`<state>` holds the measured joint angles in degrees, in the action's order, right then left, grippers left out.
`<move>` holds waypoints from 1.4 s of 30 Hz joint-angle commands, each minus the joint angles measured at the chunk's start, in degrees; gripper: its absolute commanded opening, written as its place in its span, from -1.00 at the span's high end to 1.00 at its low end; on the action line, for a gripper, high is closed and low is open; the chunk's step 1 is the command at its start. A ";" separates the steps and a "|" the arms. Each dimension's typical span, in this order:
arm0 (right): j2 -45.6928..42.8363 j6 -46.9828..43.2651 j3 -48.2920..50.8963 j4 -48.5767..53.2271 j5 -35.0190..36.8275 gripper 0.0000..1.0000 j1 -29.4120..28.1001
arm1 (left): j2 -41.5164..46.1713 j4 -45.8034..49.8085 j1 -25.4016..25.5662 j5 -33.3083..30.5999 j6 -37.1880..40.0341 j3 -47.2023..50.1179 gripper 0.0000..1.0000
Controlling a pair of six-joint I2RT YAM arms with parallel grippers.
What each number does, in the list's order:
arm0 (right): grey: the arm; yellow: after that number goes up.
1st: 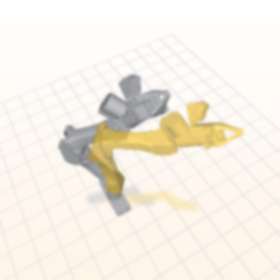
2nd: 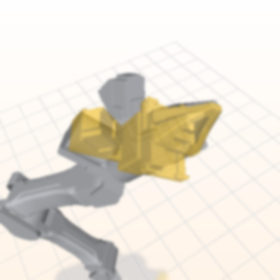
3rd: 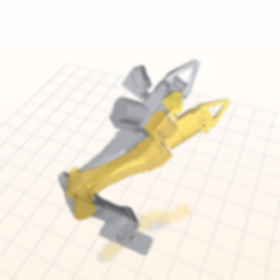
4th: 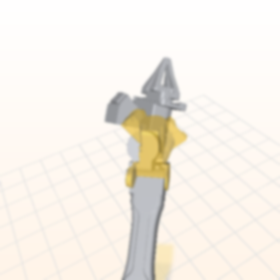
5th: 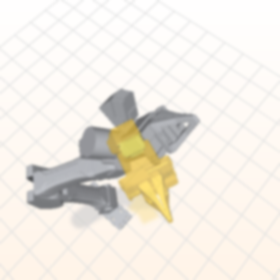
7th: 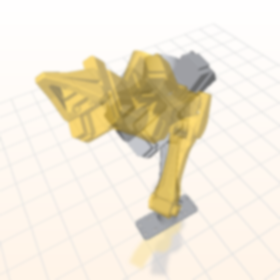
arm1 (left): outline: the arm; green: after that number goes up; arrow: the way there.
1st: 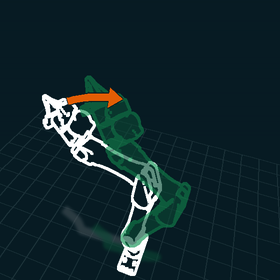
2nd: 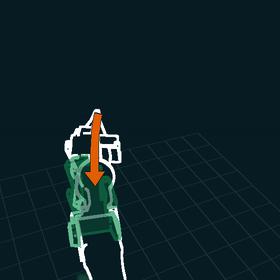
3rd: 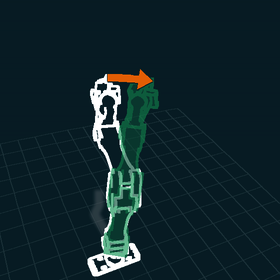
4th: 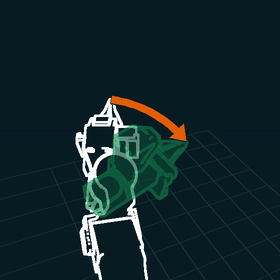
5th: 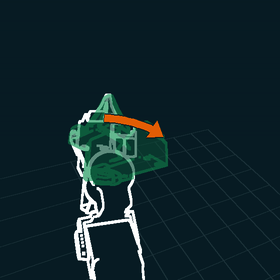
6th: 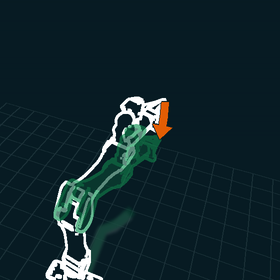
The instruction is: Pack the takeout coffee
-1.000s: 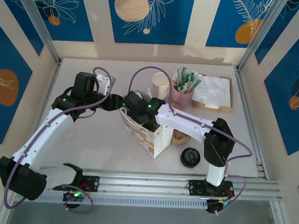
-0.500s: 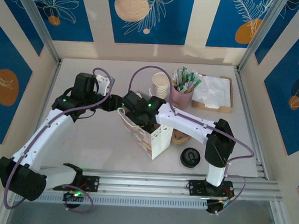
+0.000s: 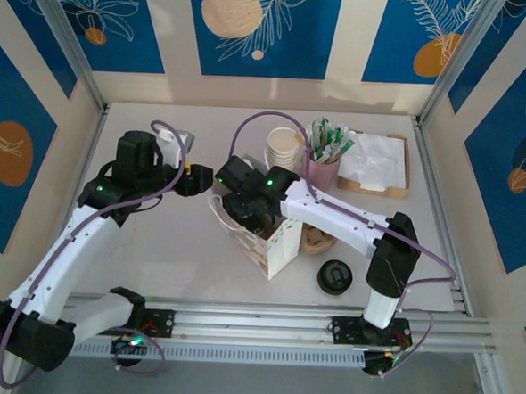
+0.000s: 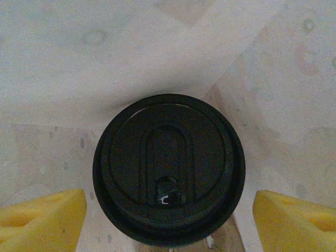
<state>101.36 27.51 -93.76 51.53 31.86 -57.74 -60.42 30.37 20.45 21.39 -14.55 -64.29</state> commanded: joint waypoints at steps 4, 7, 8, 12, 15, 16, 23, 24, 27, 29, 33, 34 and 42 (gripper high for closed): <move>-4.42 0.38 -3.91 1.80 0.31 -0.69 -0.82 | 2.10 -3.41 0.40 0.69 -0.58 1.95 -0.31; -4.90 0.01 -5.12 2.68 1.31 -0.74 -0.98 | 2.50 -3.82 0.39 -0.05 -0.76 2.49 -0.34; -5.07 -0.06 -5.41 2.83 1.46 -0.75 -1.10 | 2.67 -3.98 0.38 -0.19 -0.79 2.68 -0.36; -5.99 -0.59 -6.58 2.75 1.96 -0.78 -1.69 | 3.11 -4.25 0.38 -1.01 -0.80 3.08 -0.39; -6.78 -0.96 -7.63 2.61 2.51 -0.77 -2.15 | 3.50 -4.26 0.39 -2.09 -0.83 3.33 -0.41; -7.09 -0.96 -7.99 2.50 2.68 -0.77 -2.29 | 3.66 -4.35 0.37 -2.32 -0.84 3.42 -0.41; -9.46 -1.40 -8.92 2.03 2.44 -0.66 -3.08 | 4.74 -4.36 0.39 -4.51 -1.32 4.18 -0.43; -9.60 -1.39 -8.90 2.29 2.50 -0.63 -3.22 | 4.70 -4.34 0.36 -4.51 -1.28 4.26 -0.42; -10.03 -1.52 -8.91 3.12 3.41 -0.53 -3.97 | 4.61 -3.97 0.32 -4.73 -1.32 4.37 -0.42; -10.41 -1.49 -9.21 3.73 3.74 -0.51 -4.42 | 4.53 -4.00 0.31 -4.78 -1.39 4.44 -0.42; -11.16 -1.92 -10.08 4.55 4.18 -0.50 -5.03 | 4.22 -3.95 0.30 -4.77 -1.72 4.35 -0.42; -11.48 -2.02 -10.22 4.55 4.27 -0.50 -5.10 | 4.14 -3.85 0.30 -4.84 -1.71 4.35 -0.42; -15.05 -2.87 -9.57 2.16 2.30 -0.50 -5.89 | 4.00 -3.27 0.30 -5.48 -1.74 4.44 -0.42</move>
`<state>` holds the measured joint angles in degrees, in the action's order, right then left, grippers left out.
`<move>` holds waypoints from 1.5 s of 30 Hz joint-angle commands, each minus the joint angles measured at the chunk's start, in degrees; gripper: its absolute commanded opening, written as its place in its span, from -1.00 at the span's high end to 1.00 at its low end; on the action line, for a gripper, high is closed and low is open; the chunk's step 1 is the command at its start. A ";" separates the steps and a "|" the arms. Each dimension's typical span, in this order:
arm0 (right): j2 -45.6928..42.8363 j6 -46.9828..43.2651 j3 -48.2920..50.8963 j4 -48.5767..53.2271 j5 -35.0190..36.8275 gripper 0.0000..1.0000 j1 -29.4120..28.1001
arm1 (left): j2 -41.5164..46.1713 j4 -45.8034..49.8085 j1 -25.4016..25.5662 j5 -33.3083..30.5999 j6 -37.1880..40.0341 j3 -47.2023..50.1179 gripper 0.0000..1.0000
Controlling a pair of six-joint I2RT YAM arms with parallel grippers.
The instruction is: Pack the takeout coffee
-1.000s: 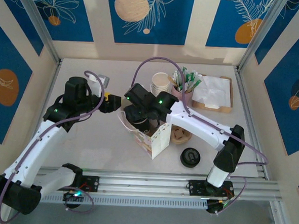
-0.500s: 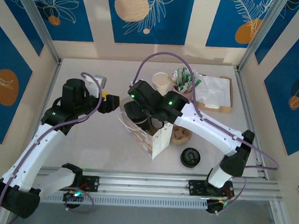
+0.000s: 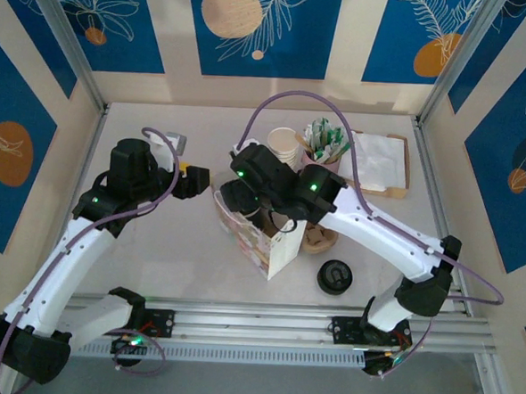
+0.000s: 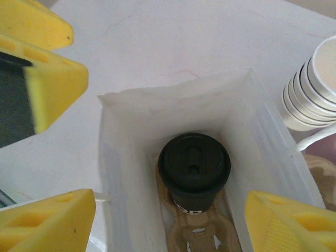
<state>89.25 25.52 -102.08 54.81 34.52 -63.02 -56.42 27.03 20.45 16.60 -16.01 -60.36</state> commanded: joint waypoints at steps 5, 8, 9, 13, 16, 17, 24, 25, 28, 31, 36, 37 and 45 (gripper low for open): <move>-6.44 -1.93 0.92 -4.65 -2.08 -0.51 -1.26 | -0.11 0.07 0.30 -0.62 -0.41 0.57 -0.42; -8.56 -3.11 1.88 -6.86 -3.42 -0.53 -1.40 | -0.09 -0.02 0.30 -0.56 -0.51 0.59 -0.42; -9.07 -3.42 1.96 -7.39 -3.78 -0.52 -1.49 | -0.18 0.04 0.30 -0.52 -0.54 0.55 -0.42; -12.33 -5.60 3.23 -11.34 -5.65 -0.53 -1.67 | -0.18 0.13 0.32 -0.52 -0.43 0.67 -0.42; -15.86 -7.46 5.52 -16.14 -7.09 -0.52 -1.77 | -0.18 0.15 0.30 -0.77 -0.40 0.68 -0.42; -17.19 -7.98 6.34 -17.77 -7.27 -0.52 -1.79 | -0.22 0.22 0.30 -0.87 -0.37 0.68 -0.42; -25.83 -12.30 12.51 -27.13 -5.11 -0.48 -1.31 | 0.90 0.04 0.30 -2.16 -0.17 0.83 -0.43; -26.86 -12.56 13.22 -27.86 -3.68 -0.47 -0.83 | 1.42 -0.28 0.31 -2.72 -0.16 1.00 -0.43; -29.11 -12.80 14.78 -28.03 -0.16 -0.46 1.55 | 3.03 -0.95 0.30 -4.93 -0.25 1.64 -0.44; -31.07 -11.70 16.53 -27.22 2.12 -0.46 5.45 | 4.51 -1.49 0.21 -7.17 -0.38 2.30 -0.46; -34.01 -8.15 20.12 -24.71 1.00 -0.46 15.43 | 6.52 -2.23 0.12 -10.62 -0.43 3.14 -0.49; -34.37 -7.25 20.80 -23.73 0.86 -0.46 17.83 | 6.87 -2.40 0.17 -11.45 -0.51 3.38 -0.49; -34.30 -2.38 25.87 -18.68 -9.94 -0.33 39.01 | 7.49 -1.95 -0.30 -15.42 -1.10 3.93 -0.52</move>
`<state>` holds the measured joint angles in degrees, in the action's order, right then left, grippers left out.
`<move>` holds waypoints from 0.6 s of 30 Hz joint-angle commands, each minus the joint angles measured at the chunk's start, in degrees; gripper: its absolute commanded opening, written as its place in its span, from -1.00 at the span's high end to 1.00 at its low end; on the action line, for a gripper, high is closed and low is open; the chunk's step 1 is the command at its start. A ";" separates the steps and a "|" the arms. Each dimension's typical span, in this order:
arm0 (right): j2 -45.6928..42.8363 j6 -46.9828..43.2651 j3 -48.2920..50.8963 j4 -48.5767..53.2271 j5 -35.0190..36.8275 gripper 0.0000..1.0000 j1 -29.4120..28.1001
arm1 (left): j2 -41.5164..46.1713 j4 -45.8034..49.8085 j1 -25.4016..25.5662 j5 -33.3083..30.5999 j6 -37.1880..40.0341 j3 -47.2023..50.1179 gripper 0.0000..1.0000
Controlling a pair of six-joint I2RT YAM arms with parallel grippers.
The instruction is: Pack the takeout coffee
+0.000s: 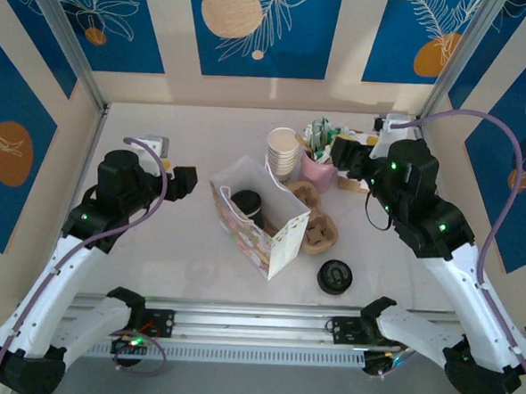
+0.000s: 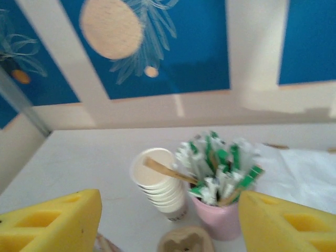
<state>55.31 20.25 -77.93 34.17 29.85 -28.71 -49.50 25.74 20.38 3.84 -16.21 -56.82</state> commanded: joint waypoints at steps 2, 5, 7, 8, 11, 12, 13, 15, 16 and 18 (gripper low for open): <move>0.61 4.27 3.33 2.21 -10.80 -0.22 10.15 | 0.29 -0.07 -0.34 -3.51 -1.11 0.30 -0.52; 3.40 4.27 4.60 1.87 -20.35 -0.11 15.50 | -0.21 0.29 -0.42 -4.01 -1.43 0.22 -0.49; 5.94 1.35 4.93 0.92 -24.13 -0.11 15.88 | -0.66 0.48 -0.52 -3.84 -1.55 0.13 -0.45; 7.42 -0.78 5.20 -0.15 -26.53 -0.12 15.89 | -0.90 0.62 -0.60 -3.83 -1.63 -0.02 -0.43; 11.04 -7.90 7.31 -6.59 -35.56 -0.25 15.86 | -1.25 0.73 -0.69 -3.51 -1.48 -0.21 -0.40; 12.34 -9.43 7.73 -8.89 -36.61 -0.27 15.79 | -1.27 0.64 -0.69 -3.48 -1.46 -0.15 -0.40; 13.52 -10.93 7.90 -10.79 -37.23 -0.29 15.63 | -1.20 0.59 -0.71 -3.53 -1.47 -0.09 -0.40; 15.49 -13.72 7.82 -13.43 -37.59 -0.31 15.32 | -0.96 0.46 -0.74 -3.81 -1.46 0.17 -0.40; 16.52 -15.72 7.58 -14.54 -38.84 -0.32 15.20 | -0.83 0.41 -0.70 -3.78 -1.38 0.22 -0.40; 18.42 -20.19 6.96 -16.07 -42.08 -0.35 14.53 | -0.90 0.35 -0.72 -3.42 -1.39 0.30 -0.40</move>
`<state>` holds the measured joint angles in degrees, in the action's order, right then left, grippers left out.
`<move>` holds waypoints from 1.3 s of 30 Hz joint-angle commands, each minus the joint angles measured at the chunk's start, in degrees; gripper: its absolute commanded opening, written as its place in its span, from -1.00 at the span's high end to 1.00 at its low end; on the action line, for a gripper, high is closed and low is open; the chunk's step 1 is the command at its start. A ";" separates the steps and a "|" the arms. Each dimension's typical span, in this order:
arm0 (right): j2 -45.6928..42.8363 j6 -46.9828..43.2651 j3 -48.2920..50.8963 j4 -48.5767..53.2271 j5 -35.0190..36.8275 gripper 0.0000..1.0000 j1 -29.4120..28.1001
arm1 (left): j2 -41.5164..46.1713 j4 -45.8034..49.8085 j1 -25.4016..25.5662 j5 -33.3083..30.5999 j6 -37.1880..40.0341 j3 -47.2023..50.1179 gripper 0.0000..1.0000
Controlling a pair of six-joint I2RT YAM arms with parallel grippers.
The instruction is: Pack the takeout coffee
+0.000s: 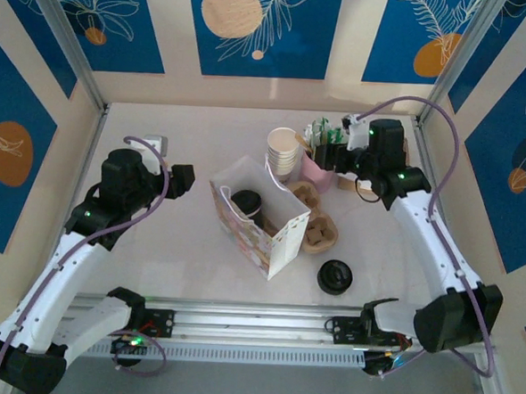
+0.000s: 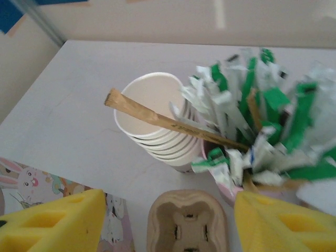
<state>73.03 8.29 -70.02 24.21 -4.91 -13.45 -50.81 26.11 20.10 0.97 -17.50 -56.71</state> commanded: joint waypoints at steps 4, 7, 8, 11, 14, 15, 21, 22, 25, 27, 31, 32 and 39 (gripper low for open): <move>4.06 -17.41 -2.74 -6.92 -5.51 -0.35 -4.91 | -0.08 -0.06 -0.50 0.43 -0.10 0.19 -0.40; 6.47 -22.65 -3.59 -8.06 -1.04 -0.34 -8.05 | -0.28 0.15 -0.50 0.30 0.05 0.02 -0.40; 7.37 -23.40 -4.03 -8.40 0.34 -0.33 -8.69 | -0.25 0.04 -0.49 0.26 0.04 0.07 -0.40; 9.98 -25.13 -6.07 -8.82 3.60 -0.19 -9.74 | -0.20 -0.08 -0.50 0.58 0.00 0.26 -0.40; 12.55 -25.53 -8.80 -8.67 6.60 -0.05 -9.99 | -0.51 0.05 -0.44 0.79 0.07 0.22 -0.40; 13.23 -25.57 -9.57 -8.65 7.24 -0.03 -10.01 | -0.57 0.09 -0.49 0.82 0.06 0.19 -0.40; 16.16 -27.06 -11.69 -8.38 9.32 0.12 -10.10 | -0.52 0.05 -0.50 1.14 0.01 0.19 -0.39; 16.41 -27.19 -11.72 -8.54 9.06 0.13 -10.18 | -0.52 0.00 -0.50 1.14 -0.04 0.27 -0.40; 16.87 -27.41 -11.63 -9.24 10.16 0.23 -10.52 | -0.64 0.02 -0.44 1.31 -0.08 0.19 -0.39; 16.75 -27.54 -11.74 -9.42 9.93 0.31 -10.69 | -0.71 0.00 -0.49 1.40 -0.08 0.19 -0.39; 16.57 -27.98 -11.87 -10.14 10.93 0.58 -11.19 | -0.48 0.04 -0.44 1.44 -0.17 0.19 -0.39; 16.48 -28.12 -12.04 -10.14 11.22 0.74 -11.24 | -0.51 -0.06 -0.43 1.57 -0.18 0.27 -0.39; 16.09 -27.95 -15.63 -7.45 14.82 1.00 -11.24 | -0.68 0.02 -0.45 1.84 -0.17 0.28 -0.39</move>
<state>89.54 -19.31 -82.46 16.32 7.40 -24.43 -51.51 26.13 19.99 1.48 -17.52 -56.66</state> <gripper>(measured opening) 0.069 0.694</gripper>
